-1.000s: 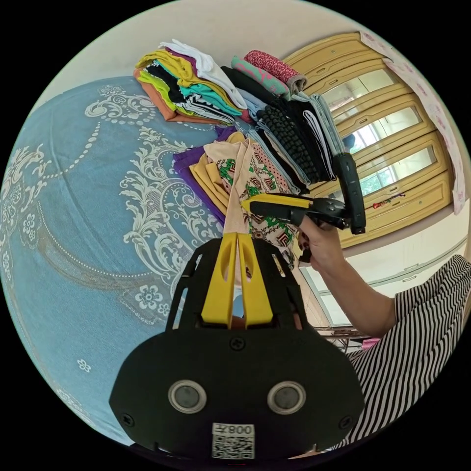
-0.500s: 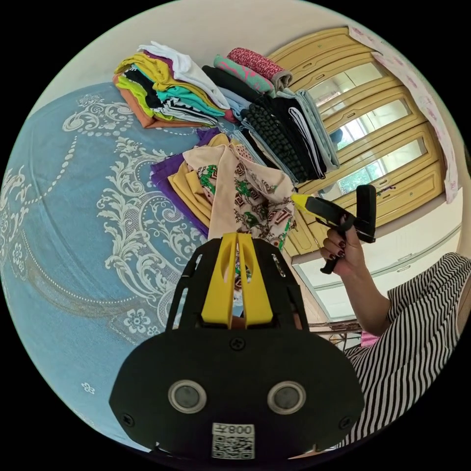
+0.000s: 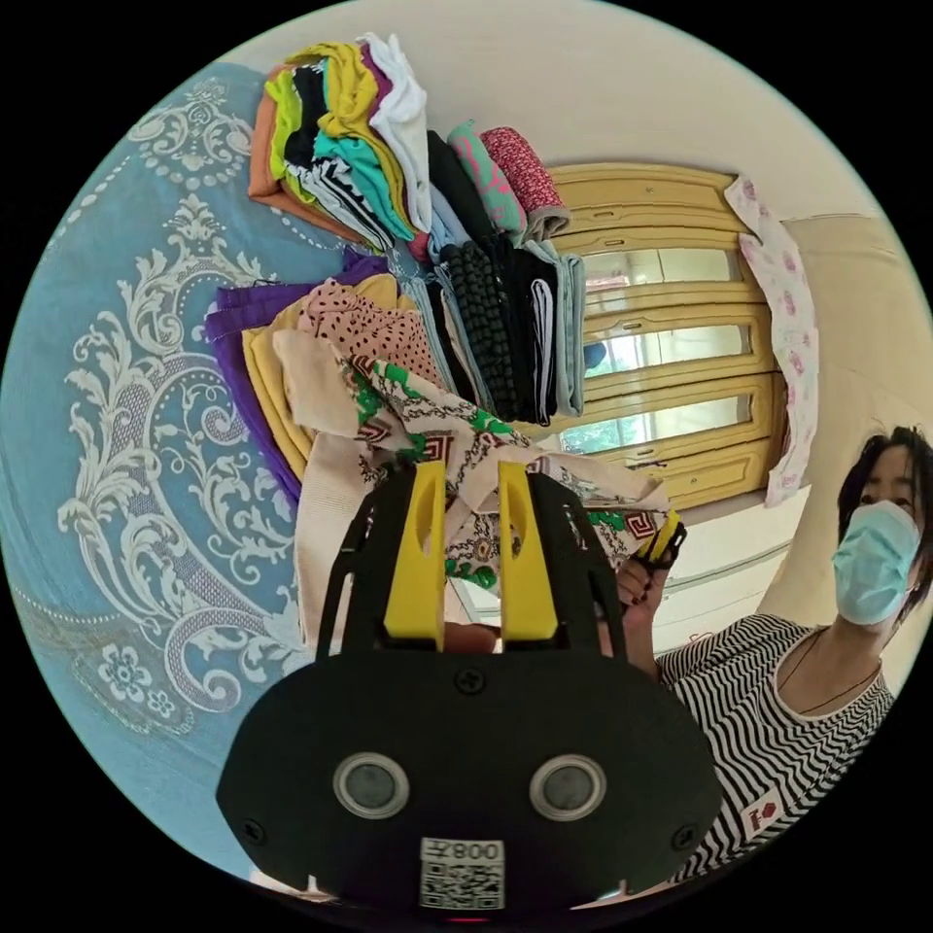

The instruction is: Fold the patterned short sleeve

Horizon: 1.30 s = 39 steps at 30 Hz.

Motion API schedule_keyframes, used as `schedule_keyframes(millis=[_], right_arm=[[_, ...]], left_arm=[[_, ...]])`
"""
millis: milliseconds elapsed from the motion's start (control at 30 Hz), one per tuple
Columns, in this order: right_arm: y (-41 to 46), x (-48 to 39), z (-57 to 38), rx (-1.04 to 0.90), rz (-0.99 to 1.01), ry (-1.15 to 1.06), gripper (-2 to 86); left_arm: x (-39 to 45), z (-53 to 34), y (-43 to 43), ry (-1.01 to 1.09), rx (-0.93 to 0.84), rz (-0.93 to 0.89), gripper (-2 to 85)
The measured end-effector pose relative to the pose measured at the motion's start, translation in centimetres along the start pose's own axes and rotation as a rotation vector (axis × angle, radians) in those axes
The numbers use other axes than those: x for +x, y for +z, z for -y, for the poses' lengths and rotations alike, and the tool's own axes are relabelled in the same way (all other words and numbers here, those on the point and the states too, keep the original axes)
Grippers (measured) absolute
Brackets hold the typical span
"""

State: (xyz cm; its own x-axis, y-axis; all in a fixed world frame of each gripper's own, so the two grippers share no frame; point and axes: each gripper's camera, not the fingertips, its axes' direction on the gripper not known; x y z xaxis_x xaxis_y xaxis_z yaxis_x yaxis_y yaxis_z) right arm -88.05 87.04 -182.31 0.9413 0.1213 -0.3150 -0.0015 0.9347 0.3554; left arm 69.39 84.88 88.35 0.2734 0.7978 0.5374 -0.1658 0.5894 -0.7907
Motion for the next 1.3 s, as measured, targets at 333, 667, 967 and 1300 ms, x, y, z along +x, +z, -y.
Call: schedule_keyframes(millis=[333,667,967,1300], right_arm=[[-7.7,2.8,0.2,-0.002,-0.014,-0.056,0.5],[-12.3,6.2,1.7,-0.040,0.002,-0.037,0.5],[-15.4,7.3,4.3,-0.060,-0.011,-0.002,0.4],[-16.9,-1.8,13.7,-0.029,0.024,-0.287,0.4]], left_arm=[[-9.0,-4.1,-1.0,-0.270,0.045,-0.175,11.3],[-13.4,-8.0,-3.5,-0.336,-0.035,-0.074,9.9],[-14.8,-17.6,-10.2,-0.259,0.046,-0.122,1.5],[-5.5,-37.0,-31.8,0.135,0.435,-0.205,1.1]])
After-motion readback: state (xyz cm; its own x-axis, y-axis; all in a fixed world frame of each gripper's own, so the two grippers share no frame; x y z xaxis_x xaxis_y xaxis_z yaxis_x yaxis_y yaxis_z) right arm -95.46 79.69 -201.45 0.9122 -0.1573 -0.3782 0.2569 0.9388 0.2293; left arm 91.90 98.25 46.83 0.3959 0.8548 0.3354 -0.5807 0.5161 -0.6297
